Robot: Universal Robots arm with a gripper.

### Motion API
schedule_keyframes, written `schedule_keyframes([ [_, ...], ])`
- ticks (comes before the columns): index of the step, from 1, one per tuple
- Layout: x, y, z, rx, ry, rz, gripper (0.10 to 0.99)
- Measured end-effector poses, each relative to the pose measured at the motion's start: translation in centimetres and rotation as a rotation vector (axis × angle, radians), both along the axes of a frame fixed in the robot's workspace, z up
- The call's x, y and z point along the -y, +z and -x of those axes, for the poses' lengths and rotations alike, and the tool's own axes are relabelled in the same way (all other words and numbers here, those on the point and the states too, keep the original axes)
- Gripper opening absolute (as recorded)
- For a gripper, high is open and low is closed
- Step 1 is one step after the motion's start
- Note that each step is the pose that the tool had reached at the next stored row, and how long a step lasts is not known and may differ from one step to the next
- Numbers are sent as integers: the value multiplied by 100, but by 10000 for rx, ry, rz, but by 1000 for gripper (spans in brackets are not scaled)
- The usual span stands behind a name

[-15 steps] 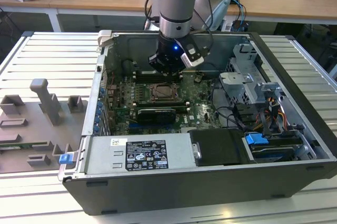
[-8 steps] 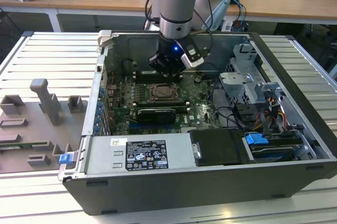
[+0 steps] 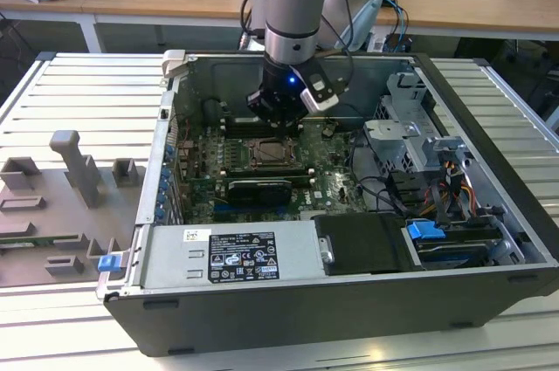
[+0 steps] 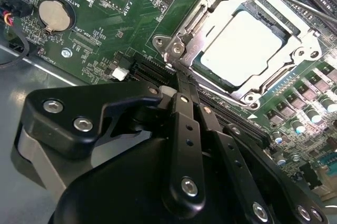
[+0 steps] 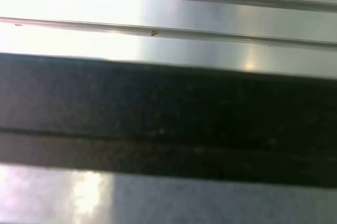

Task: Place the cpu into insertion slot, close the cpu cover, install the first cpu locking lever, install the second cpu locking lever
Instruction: 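Install the first cpu locking lever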

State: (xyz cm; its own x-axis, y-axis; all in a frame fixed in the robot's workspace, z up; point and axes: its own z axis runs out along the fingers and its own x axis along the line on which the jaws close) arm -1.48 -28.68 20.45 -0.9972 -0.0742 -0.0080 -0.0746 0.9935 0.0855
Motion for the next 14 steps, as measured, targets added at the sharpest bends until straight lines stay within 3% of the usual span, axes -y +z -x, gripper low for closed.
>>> schedule_keyframes([
  [4,0,-14,0,1,0,70,106],
  [11,-2,-33,0,3,-2,36,106],
  [13,-4,-5,-1,4,1,31,106],
  [14,-4,46,-1,1,0,36,106],
])
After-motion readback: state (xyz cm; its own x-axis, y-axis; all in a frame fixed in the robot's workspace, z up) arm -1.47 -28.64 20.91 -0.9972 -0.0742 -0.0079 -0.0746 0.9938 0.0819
